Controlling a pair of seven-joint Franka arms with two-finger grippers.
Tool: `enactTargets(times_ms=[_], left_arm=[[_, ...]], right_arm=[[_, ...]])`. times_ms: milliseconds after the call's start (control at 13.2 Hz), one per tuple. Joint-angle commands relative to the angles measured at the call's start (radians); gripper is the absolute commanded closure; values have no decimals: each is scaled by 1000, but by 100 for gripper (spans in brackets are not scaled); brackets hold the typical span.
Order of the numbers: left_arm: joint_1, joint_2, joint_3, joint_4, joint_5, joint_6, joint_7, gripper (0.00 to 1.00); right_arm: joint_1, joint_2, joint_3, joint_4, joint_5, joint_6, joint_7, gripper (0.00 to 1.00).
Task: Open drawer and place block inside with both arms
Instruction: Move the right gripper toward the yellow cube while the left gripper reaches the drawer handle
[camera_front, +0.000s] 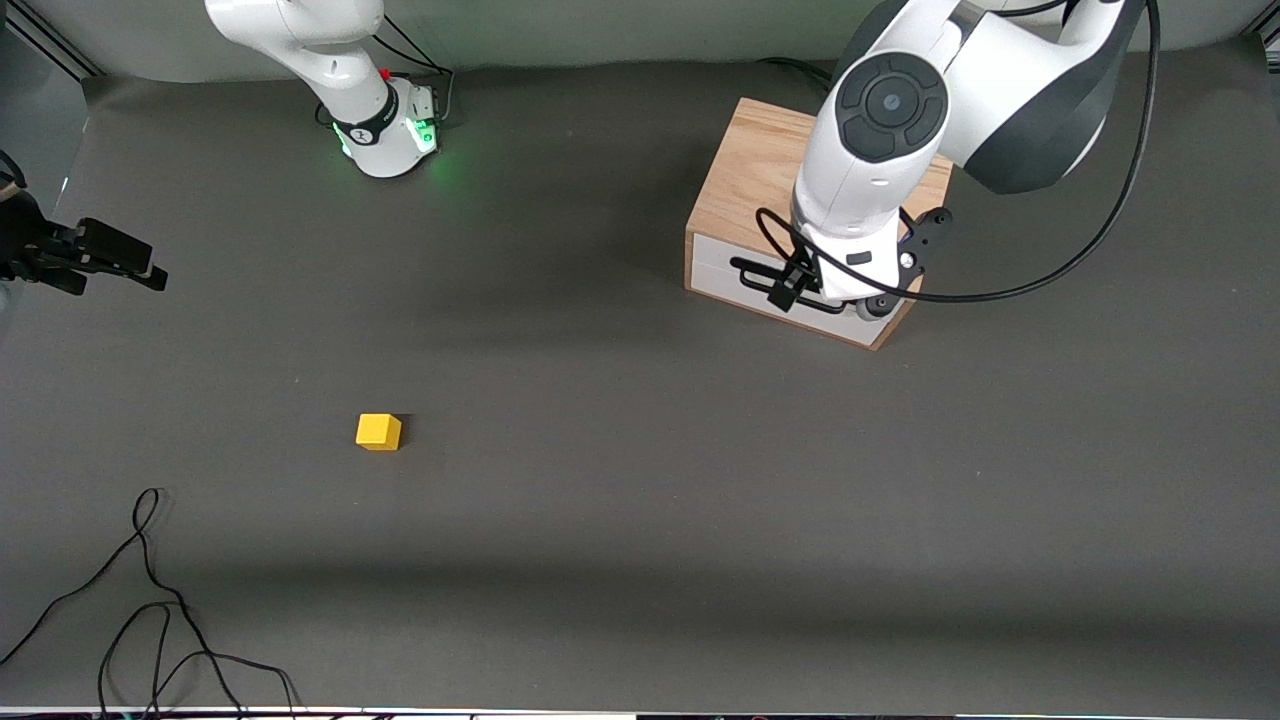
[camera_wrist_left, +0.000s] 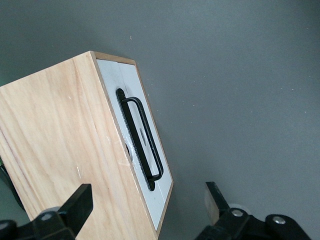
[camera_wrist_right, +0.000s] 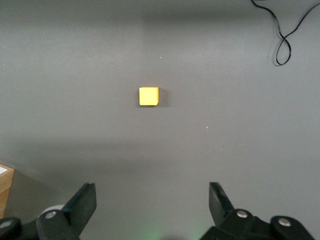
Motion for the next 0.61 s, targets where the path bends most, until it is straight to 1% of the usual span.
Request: enactTargets(times_ms=[0,227,379,530], left_arm=[[-2,0,-1,-8,18,-15,-24,0],[-1,10,-1,-14,18,-16,-24,0],[-1,12,-1,-25,20,-15,-27,0],[-1,27,-1,-31,52,-12,-76,0]], right_arm=[[29,27,5,28,-28,-13,6,0],[48,58,5,19,-42,-14,-21,0],[42,80,-5,18,-43,-14,-64,0],[34,109,-10,15,-43,-8,-81,0]])
